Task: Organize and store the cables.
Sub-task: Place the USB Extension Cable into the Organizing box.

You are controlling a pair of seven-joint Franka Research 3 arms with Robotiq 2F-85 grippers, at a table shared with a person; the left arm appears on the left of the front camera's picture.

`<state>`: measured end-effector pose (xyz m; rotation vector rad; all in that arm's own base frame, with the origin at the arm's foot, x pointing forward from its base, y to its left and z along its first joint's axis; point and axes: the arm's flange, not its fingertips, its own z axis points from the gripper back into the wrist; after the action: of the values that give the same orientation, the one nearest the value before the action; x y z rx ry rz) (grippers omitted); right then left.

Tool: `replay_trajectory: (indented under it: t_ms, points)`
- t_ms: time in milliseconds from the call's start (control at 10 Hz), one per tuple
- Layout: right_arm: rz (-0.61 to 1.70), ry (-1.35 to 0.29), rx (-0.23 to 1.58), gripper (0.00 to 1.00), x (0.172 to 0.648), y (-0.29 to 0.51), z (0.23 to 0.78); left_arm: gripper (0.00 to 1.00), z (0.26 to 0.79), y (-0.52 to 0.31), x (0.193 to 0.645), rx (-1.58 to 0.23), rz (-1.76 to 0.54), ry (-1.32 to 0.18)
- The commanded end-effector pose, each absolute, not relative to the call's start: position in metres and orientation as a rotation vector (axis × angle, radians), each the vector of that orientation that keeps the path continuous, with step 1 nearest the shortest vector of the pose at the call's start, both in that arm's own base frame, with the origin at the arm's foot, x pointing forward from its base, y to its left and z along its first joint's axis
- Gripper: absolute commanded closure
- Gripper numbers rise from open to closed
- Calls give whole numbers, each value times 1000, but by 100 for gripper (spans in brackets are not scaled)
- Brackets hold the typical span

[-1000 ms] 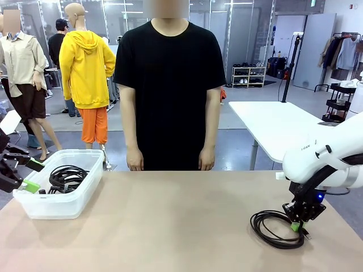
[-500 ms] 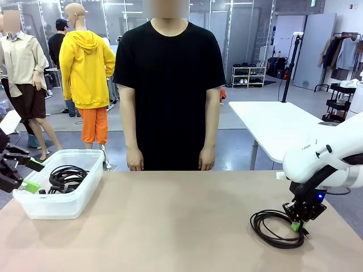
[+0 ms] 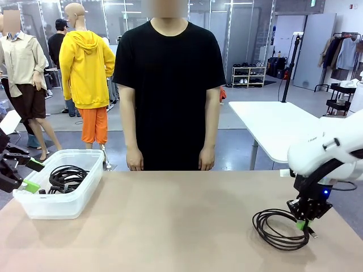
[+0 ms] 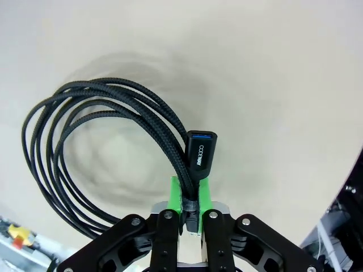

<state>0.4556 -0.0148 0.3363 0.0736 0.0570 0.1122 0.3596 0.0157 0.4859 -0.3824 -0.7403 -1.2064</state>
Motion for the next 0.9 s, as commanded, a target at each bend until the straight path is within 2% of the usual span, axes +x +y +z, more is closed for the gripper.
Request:
replay_trajectory:
  t_ms: [0, 200, 400, 800]
  points:
    - [27, 83, 130, 87, 446, -6, 377, 0, 488, 16, 361, -386, -1194, -734]
    - [-13, 104, 142, 87, 440, 17, 394, 0, 488, 16, 361, -386, -1194, -734]
    - [-43, 52, 157, 87, 439, 49, 404, 0, 488, 16, 361, -386, -1194, -734]
    - [48, 11, 110, 87, 464, 183, 417, 0, 488, 16, 361, -386, -1194, -734]
